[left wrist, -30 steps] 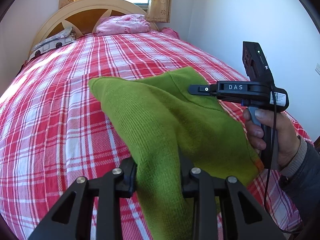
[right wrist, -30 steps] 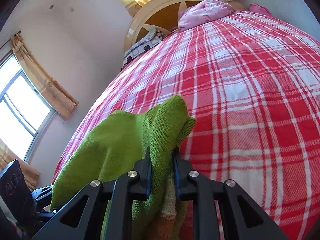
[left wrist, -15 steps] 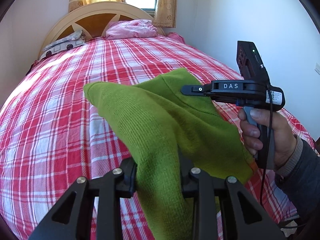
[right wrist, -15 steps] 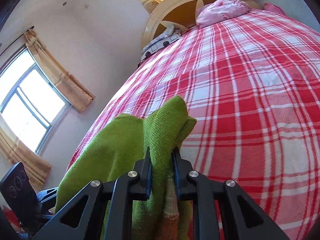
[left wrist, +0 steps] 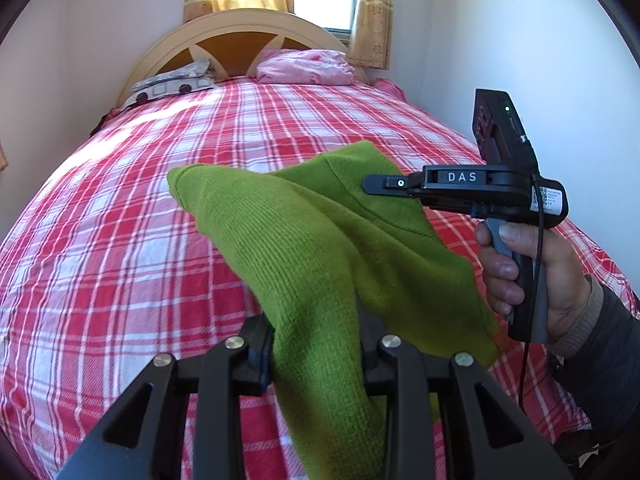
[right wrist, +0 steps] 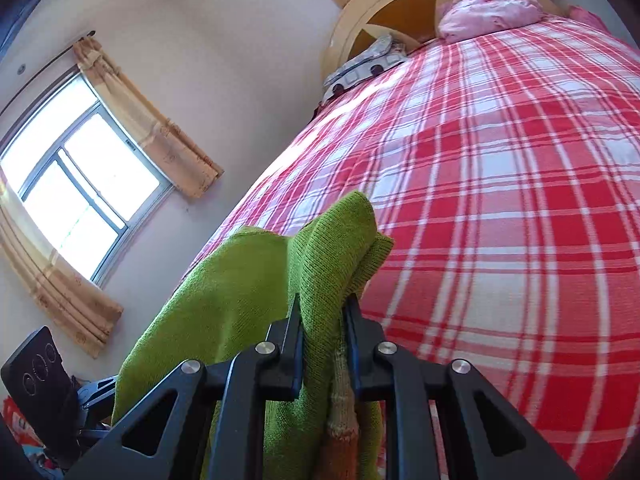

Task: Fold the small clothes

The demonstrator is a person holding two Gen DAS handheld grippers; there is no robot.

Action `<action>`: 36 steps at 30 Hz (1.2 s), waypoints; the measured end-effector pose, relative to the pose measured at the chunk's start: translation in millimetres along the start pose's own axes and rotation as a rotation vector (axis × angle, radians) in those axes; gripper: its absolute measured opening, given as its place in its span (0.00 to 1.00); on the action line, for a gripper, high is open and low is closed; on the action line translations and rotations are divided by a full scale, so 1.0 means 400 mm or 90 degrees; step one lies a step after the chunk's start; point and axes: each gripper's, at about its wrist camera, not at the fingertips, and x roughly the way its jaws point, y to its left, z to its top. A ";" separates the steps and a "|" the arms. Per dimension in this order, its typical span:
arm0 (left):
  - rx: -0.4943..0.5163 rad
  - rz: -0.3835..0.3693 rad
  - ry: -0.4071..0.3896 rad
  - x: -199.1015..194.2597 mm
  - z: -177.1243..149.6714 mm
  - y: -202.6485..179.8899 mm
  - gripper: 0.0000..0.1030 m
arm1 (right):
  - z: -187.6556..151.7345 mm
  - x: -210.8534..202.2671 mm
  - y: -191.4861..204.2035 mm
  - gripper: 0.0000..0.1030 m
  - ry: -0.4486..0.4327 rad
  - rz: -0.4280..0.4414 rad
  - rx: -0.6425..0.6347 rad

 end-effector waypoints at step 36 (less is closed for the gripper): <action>-0.093 0.153 -0.032 -0.153 -0.143 0.292 0.30 | -0.021 0.396 0.380 0.17 0.135 0.105 -0.098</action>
